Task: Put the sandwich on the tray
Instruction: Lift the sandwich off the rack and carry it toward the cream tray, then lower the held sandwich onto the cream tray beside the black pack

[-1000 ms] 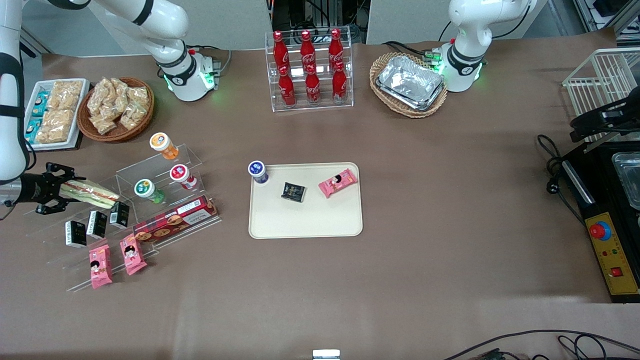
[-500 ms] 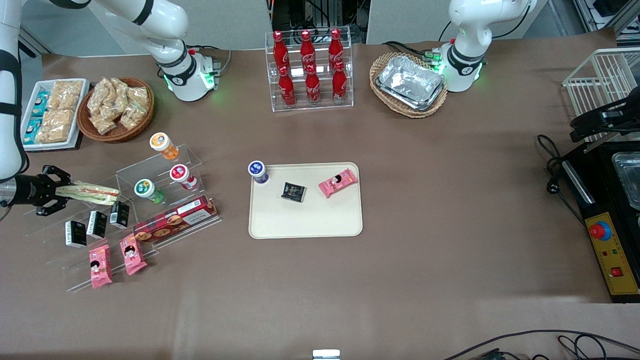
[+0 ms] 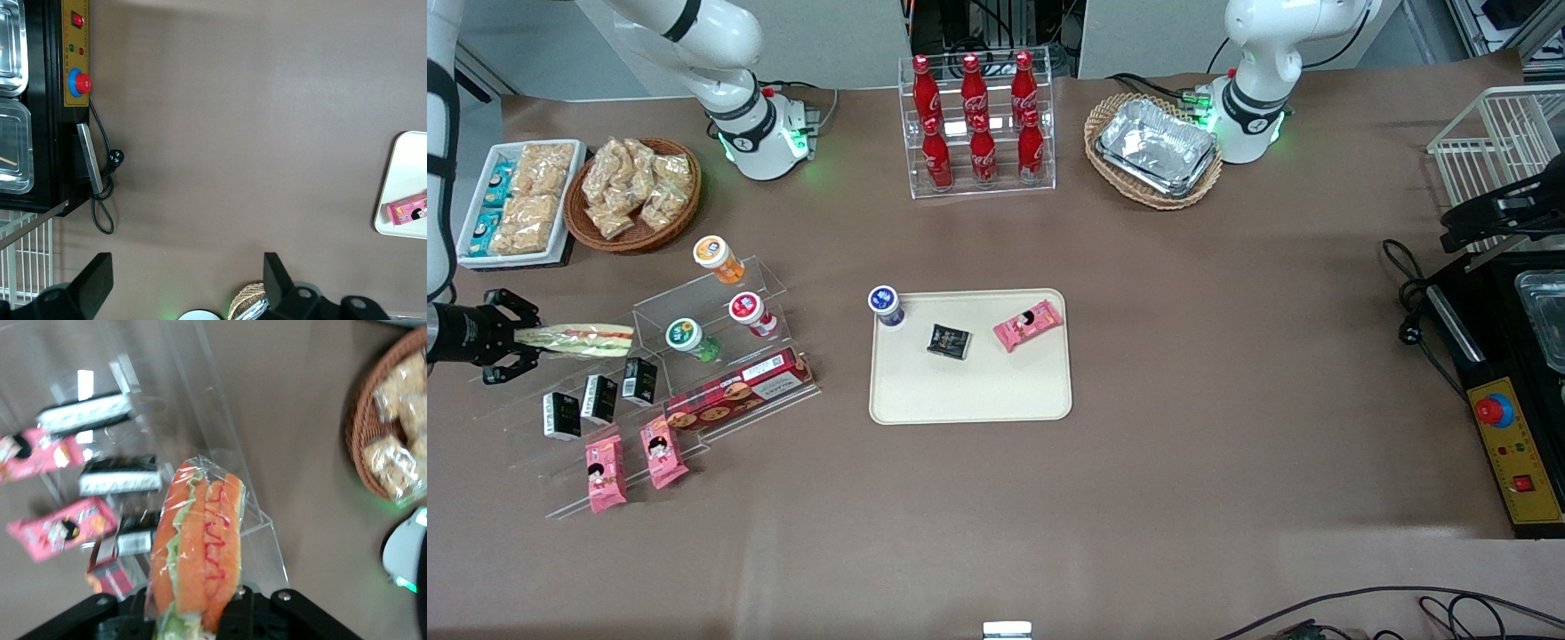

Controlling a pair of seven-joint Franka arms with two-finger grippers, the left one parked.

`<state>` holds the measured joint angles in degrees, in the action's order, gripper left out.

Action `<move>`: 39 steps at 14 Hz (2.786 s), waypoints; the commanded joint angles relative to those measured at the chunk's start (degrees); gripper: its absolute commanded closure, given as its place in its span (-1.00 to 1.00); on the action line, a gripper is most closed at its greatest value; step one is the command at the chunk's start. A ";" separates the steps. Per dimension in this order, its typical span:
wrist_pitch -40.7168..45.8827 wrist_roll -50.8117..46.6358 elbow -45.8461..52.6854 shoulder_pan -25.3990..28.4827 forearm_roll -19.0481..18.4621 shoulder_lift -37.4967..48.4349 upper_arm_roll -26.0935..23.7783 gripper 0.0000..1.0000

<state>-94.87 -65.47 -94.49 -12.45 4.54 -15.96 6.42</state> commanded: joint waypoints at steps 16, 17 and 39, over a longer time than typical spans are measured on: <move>2.24 37.50 9.76 7.17 -13.50 1.02 -24.88 0.44; 2.06 39.35 9.67 8.40 -14.03 0.67 -24.88 0.44; -17.62 107.56 8.97 26.59 -13.24 -11.71 -25.49 0.26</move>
<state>-110.06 38.29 -86.62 11.82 -7.98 -23.82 -19.05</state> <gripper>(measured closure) 0.626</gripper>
